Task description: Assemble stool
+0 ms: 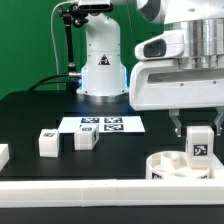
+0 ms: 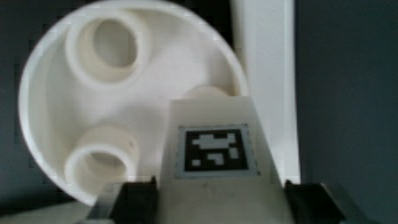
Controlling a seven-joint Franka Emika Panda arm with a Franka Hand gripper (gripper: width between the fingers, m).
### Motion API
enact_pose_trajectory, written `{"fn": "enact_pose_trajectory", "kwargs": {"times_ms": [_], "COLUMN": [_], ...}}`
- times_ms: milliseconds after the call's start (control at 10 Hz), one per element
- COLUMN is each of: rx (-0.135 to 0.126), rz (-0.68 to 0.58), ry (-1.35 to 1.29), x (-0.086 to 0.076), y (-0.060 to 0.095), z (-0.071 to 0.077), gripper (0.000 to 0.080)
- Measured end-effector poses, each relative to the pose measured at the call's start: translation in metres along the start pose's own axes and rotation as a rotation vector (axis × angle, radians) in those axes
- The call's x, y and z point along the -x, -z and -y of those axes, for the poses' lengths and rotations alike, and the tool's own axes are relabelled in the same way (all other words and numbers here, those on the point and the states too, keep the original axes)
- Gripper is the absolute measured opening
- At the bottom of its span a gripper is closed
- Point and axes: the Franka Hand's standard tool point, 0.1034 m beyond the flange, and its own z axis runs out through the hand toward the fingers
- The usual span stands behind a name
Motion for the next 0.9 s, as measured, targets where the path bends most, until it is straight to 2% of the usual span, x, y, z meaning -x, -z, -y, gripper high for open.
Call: {"fn": "enact_pose_trajectory", "kwargs": {"times_ms": [300, 900], "rx": [-0.004, -0.049], "rz": [0.003, 0.043], "ry": [-0.251, -0.756], "x": [0.0012, 0.0026], "y": [-0.0007, -0.0016], "z": [0.0014, 0.0025], "gripper": [0.034, 0.034]}}
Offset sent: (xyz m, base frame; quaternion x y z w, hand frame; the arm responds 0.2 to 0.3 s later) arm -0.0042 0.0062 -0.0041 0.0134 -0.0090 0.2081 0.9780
